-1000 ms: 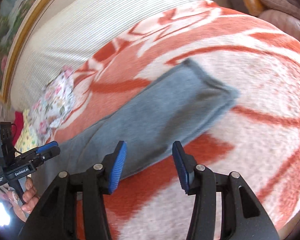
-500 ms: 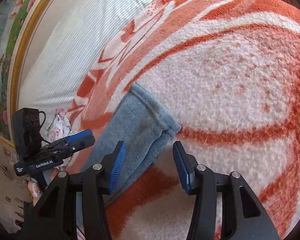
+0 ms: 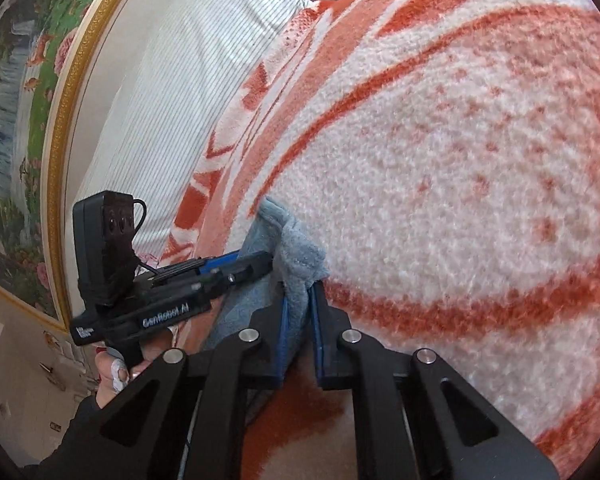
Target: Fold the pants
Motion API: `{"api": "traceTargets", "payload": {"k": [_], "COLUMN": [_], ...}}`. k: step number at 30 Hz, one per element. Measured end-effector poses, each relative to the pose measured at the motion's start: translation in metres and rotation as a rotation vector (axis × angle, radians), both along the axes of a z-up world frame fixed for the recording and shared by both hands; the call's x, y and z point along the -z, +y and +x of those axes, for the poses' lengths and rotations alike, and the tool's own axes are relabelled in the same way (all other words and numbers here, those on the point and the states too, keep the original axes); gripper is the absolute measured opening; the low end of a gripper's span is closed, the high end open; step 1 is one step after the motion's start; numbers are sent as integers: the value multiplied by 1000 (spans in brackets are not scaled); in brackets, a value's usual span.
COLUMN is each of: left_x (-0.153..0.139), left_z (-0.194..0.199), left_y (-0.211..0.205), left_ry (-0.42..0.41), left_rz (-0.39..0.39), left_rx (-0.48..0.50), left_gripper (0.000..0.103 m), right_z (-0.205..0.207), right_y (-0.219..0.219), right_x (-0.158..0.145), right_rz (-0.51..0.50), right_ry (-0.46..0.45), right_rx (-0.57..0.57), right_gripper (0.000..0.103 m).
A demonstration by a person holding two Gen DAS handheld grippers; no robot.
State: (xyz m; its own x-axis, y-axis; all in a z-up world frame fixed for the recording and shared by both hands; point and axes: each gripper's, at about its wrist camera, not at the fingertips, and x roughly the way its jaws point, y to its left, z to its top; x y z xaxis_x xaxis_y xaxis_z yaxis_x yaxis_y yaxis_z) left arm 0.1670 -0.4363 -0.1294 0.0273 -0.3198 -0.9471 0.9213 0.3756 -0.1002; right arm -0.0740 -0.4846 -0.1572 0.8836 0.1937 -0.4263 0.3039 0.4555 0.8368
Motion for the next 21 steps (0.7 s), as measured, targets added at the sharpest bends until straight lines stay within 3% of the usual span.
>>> {"api": "traceTargets", "payload": {"k": [2,6,11,21], "left_x": [-12,-18,-20,-82], "left_z": [2,-4,-13,-11], "left_y": [-13,-19,10,92], "left_ry": [-29,-34,-28,-30], "left_rz": [-33,-48,-80,-245], "left_rx": [-5,1,2,-92], "left_gripper": [6,5,5,5], "right_z": [-11,-10,-4,7], "right_y": [-12,-16,7,65], "right_x": [-12,-30,-46,-96], "right_rz": [-11,-53,-136,-201], "right_ry": [-28,-32,-34,-123], "right_rx": [44,7,-33,-172], "right_gripper": [8,8,8,8]}}
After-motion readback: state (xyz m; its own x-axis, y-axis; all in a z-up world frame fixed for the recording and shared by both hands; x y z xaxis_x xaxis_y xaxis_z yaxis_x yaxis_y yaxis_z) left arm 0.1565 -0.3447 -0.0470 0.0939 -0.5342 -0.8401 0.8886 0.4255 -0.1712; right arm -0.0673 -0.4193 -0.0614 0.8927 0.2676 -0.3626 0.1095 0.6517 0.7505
